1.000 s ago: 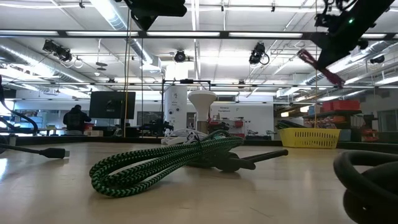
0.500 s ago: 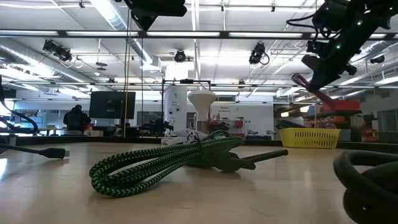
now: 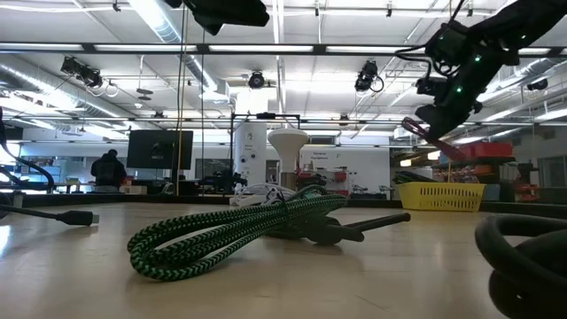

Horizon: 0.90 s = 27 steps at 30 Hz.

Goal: Pick & Place USB Port
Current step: Put the pink USB cable into the yellow bin

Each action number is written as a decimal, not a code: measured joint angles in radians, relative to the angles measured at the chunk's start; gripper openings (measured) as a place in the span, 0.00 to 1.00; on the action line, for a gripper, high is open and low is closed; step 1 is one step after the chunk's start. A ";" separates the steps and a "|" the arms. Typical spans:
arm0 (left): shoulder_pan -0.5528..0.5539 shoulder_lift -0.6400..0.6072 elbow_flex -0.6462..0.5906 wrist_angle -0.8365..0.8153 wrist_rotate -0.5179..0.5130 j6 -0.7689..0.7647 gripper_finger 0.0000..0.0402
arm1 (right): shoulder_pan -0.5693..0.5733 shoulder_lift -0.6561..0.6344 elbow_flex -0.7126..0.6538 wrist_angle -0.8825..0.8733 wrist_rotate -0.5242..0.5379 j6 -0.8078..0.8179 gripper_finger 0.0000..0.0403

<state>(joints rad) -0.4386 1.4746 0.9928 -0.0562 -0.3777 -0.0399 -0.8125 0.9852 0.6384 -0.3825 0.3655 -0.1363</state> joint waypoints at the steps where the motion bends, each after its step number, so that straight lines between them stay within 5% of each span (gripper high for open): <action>1: 0.003 0.000 0.000 0.000 -0.005 0.000 0.20 | -0.004 0.014 0.000 0.021 0.000 -0.022 0.03; 27: 0.027 0.000 0.000 -0.001 -0.007 0.001 0.20 | -0.117 0.298 0.000 0.146 0.023 -0.228 0.03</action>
<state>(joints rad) -0.4114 1.4746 0.9932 -0.0574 -0.3843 -0.0384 -0.9296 1.2832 0.6388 -0.2364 0.3885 -0.3641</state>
